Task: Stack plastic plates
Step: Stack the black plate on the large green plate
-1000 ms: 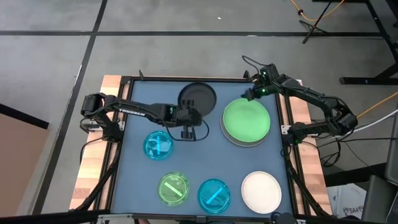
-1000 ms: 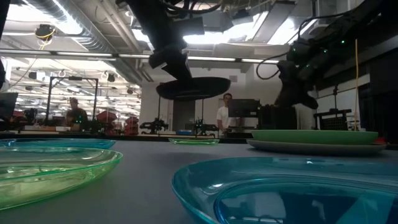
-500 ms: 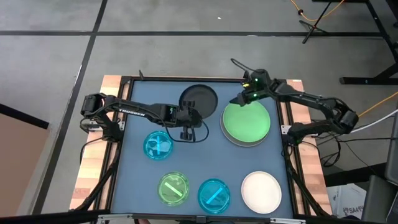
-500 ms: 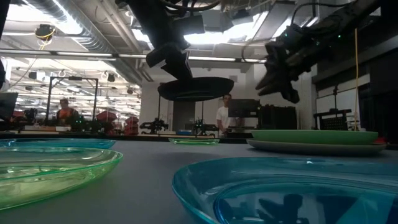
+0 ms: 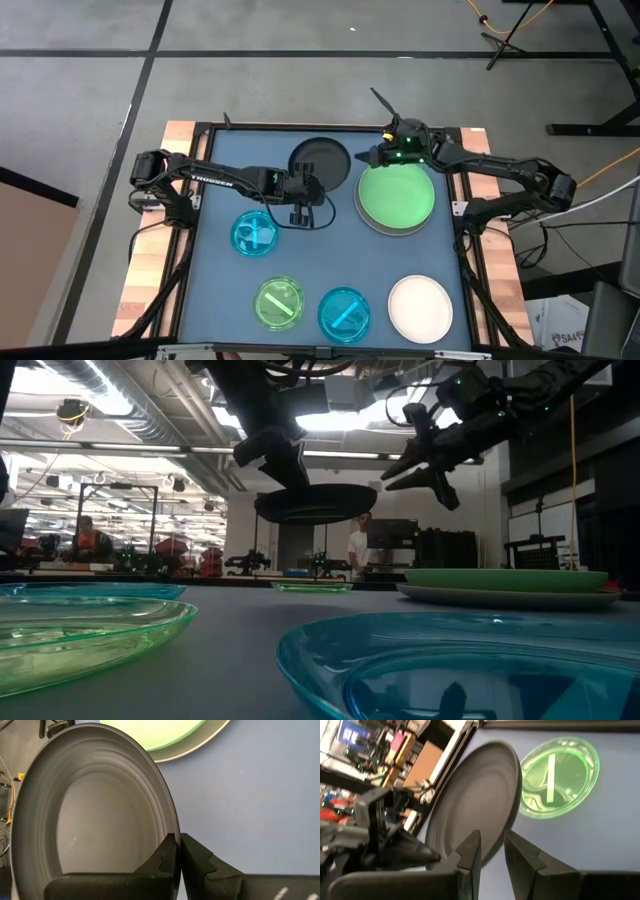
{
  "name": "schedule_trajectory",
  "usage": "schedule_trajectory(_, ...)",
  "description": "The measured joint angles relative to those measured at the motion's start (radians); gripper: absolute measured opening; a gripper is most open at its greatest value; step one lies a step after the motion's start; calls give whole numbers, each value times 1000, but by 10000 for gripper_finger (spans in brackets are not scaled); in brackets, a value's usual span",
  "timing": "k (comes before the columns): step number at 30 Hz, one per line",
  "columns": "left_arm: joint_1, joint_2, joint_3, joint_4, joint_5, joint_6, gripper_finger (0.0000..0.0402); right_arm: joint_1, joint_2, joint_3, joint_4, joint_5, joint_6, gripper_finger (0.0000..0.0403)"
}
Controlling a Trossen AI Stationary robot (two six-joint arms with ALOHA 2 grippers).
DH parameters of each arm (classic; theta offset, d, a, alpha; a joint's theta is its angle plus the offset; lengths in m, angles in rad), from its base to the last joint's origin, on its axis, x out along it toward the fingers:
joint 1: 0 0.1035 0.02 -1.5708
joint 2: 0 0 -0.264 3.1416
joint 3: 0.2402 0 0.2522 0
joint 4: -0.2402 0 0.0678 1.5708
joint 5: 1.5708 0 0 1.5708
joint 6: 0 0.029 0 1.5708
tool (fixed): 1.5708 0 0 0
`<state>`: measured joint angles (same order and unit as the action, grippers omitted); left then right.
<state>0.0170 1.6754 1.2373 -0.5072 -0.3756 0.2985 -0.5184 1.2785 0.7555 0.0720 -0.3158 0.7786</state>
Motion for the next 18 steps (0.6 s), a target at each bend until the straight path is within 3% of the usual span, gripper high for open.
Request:
schedule_trajectory(12,0,0,0,2,-7,0,7,55,0,0,8,207,2,76)
schedule_trajectory(18,0,0,0,3,-85,0,7,93,0,0,8,317,2,76)
